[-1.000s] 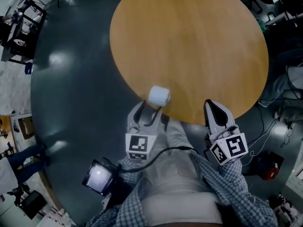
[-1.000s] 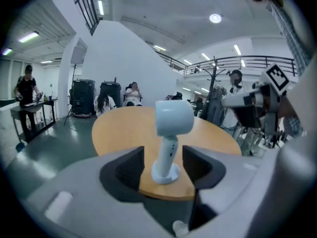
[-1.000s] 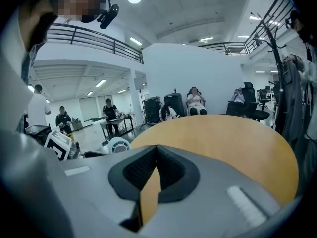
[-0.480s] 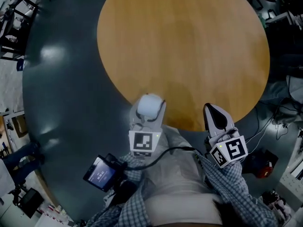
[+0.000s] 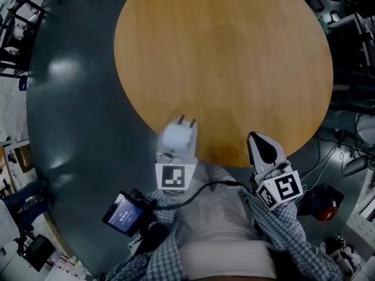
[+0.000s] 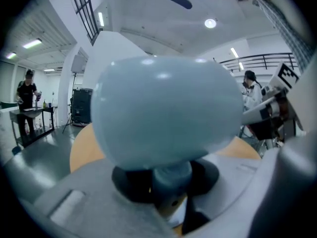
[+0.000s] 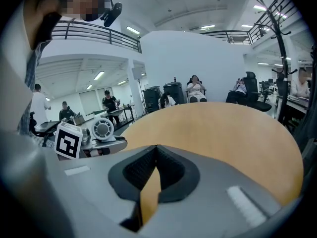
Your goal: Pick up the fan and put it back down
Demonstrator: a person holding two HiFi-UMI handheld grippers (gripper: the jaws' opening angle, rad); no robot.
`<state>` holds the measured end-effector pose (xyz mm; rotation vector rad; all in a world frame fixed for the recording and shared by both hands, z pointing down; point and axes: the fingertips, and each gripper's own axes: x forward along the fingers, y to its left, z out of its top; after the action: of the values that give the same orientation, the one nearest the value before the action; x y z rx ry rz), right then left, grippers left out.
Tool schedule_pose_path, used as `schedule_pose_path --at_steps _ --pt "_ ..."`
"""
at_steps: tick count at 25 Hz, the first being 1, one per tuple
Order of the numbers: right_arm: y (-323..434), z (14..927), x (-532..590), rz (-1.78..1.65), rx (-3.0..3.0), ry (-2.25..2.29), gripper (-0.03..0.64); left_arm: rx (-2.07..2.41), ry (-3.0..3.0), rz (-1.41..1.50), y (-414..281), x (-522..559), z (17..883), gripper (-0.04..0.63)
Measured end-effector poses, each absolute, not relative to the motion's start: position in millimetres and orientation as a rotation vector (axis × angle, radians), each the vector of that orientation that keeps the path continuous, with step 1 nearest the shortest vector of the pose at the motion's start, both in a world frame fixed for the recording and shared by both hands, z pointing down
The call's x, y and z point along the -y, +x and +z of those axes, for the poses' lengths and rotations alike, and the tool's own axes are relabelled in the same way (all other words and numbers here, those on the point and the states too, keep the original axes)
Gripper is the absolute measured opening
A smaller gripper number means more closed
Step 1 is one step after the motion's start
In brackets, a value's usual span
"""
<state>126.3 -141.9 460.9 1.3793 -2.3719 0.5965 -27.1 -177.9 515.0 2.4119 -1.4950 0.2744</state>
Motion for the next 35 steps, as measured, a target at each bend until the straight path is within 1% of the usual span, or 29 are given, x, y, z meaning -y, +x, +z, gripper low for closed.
schedule_pose_path --at_steps 8,22,35 --pt "124.9 450.5 147.9 0.570 2.423 1.378 0.003 1.498 2.425 0.276 -26.5 176.9 506.6 0.106" --pt "123.5 402.8 166.7 0.494 2.557 1.436 0.002 1.529 2.506 0.243 -23.7 175.1 428.1 0.106" --pt "105.3 358.3 192.4 0.348 2.678 1.484 0.002 1.526 2.596 0.253 -28.2 187.9 390.3 0.106"
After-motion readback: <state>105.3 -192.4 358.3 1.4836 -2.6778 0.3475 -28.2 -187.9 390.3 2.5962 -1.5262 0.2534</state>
